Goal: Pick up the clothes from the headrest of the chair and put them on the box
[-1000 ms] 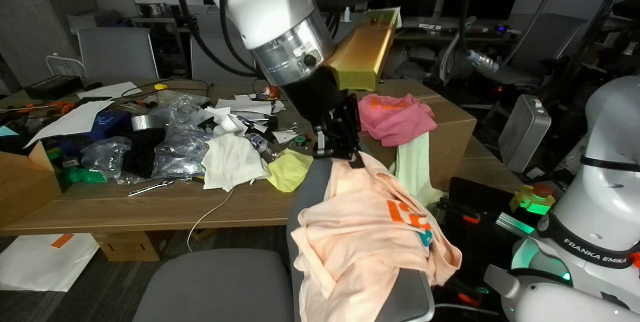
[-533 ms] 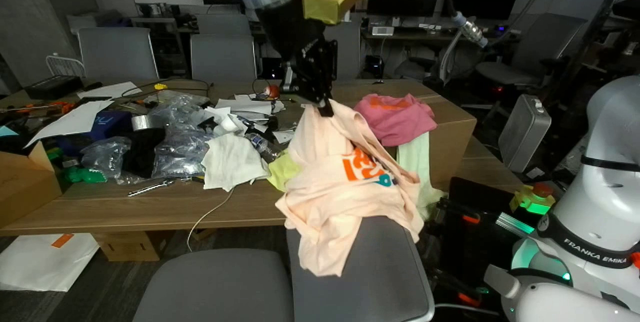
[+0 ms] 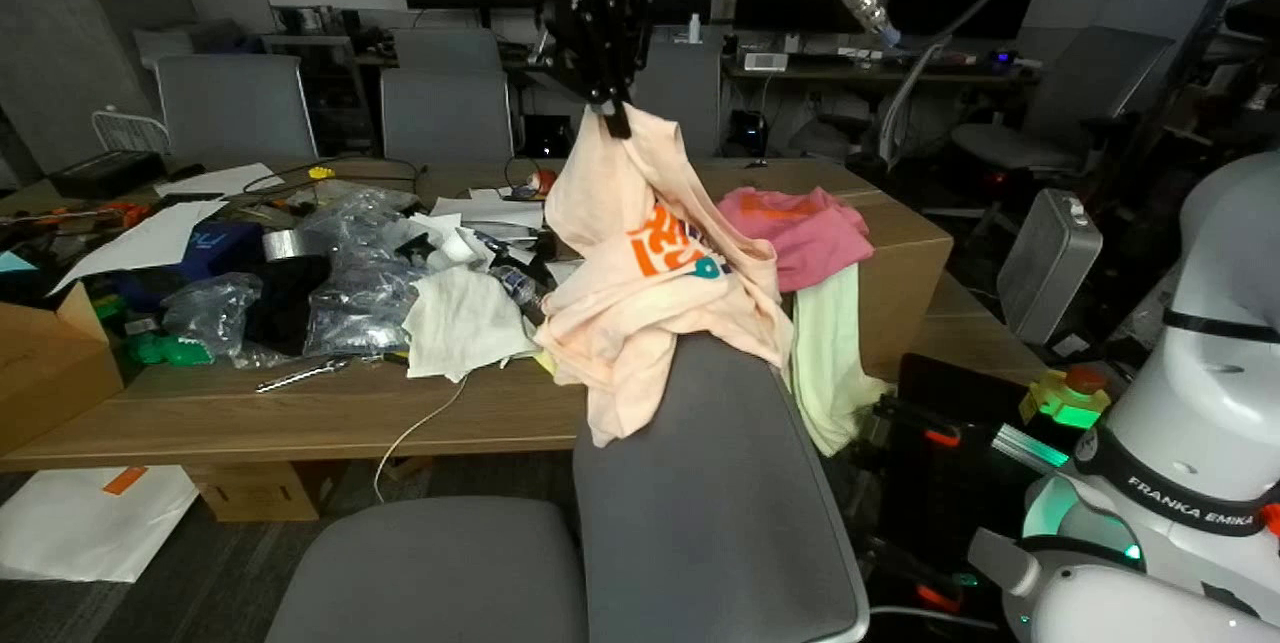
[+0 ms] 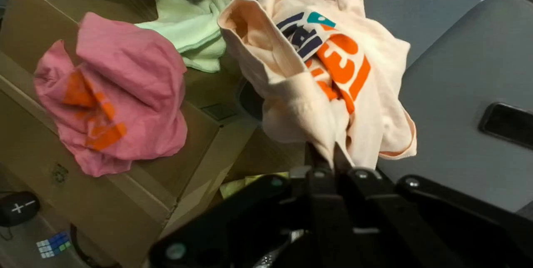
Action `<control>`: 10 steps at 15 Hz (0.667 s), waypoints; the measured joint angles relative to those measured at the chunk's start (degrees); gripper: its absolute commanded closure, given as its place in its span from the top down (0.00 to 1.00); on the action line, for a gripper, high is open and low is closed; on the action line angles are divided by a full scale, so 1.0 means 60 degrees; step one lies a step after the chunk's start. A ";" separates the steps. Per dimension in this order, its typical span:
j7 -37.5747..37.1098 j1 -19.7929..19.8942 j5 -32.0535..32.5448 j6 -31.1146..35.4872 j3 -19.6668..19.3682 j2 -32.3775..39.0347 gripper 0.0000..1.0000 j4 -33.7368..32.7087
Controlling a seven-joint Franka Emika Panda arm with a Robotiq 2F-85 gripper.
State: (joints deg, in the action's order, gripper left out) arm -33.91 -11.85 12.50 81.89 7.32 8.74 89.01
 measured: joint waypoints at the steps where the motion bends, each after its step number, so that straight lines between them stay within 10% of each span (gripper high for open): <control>1: -0.0045 0.0096 -0.0018 -0.0071 -0.0103 0.0045 0.01 -0.0208; 10: -0.0620 0.0994 -0.1148 -0.0056 -0.0767 -0.0460 0.01 -0.0909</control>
State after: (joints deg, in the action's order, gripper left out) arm -37.63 -5.89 5.61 81.55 2.72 5.98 83.56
